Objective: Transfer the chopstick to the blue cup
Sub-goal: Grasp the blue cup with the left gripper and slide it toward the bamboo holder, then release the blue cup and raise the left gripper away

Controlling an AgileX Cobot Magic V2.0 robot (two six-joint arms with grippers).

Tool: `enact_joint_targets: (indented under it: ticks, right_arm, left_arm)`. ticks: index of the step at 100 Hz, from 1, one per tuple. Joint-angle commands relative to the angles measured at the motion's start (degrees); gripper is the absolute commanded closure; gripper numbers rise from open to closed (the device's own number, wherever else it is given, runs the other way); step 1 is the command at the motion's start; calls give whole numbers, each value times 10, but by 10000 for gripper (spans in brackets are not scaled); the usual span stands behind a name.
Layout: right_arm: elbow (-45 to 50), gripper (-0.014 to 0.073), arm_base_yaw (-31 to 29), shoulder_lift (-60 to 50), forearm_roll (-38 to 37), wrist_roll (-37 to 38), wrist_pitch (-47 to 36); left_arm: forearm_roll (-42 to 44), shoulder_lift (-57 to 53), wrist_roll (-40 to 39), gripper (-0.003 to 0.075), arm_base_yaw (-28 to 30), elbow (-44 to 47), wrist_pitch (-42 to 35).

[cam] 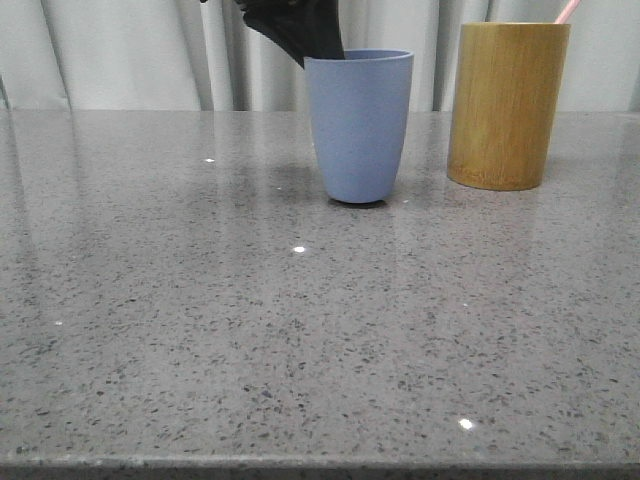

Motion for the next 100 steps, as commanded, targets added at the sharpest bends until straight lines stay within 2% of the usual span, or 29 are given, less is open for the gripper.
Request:
enact_joint_targets:
  ticks: [1,49,61,80,100]
  right_arm:
    - [-19,64,-1,11,-9,-4,-44]
    - [-19,64,-1,11,-9,-4,-44]
    - [-19,64,-1,11,-9,-4,-44]
    - [-19,64,-1,11,-9,-4,-44]
    - [-19,64,-1,11,-9,-4,-44]
  left_arm:
    - [-9,-29,-1,739,-5,-20,-37]
    - [-9,-25,-1,727,-5,-20,-32]
    - [-9,-25,-1,620,-5,-20,-32]
    - [-9,-25,-1,371,-5,-20,-31]
    - [-9,-25,-1,227,-5,-20,-32]
